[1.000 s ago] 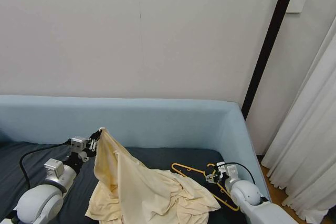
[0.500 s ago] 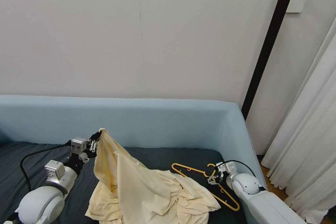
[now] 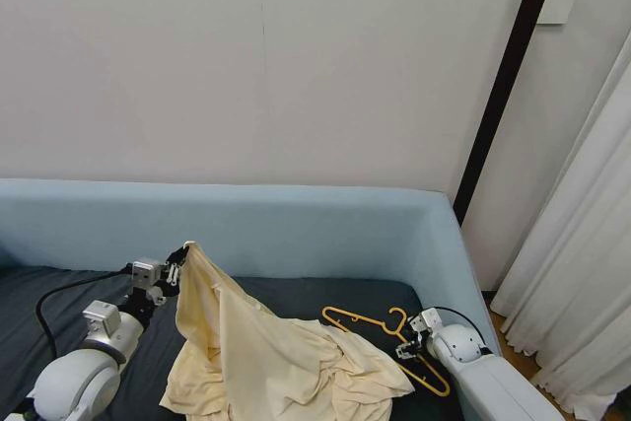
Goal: Pick up the clothes from the sofa and hang them on the clothes hanger.
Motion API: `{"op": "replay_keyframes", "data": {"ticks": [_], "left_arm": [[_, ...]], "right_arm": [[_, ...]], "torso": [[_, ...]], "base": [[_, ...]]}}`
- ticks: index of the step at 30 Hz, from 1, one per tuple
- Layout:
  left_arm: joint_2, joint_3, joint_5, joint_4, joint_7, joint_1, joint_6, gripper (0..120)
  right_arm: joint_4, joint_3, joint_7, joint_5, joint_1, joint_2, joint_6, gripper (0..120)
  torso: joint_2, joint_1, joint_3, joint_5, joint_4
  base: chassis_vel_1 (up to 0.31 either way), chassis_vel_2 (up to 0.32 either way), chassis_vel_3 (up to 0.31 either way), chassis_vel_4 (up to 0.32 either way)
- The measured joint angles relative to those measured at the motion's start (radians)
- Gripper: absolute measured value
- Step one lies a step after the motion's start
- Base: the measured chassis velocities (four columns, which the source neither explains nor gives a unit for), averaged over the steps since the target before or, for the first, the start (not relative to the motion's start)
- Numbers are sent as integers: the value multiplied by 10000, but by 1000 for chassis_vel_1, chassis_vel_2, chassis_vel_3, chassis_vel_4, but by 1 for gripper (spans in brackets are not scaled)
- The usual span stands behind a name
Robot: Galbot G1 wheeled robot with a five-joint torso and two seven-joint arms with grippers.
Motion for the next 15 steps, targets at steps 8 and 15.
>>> {"op": "replay_keyframes", "data": {"ticks": [8,15], "left_arm": [[84,18,-9,-18,-3,-31,-5,0],[113,18,-13,-42,-8,-19,-15,0]], "right_arm": [[211,4,-15,93,-97,-17,-105,66],[255,2,-155,-71,-173,-40,-208,39]], "torso": [[0,0,0,0,1],[0,0,0,0,2]], "base": [[0,0,0,0],[0,0,0,0]]}}
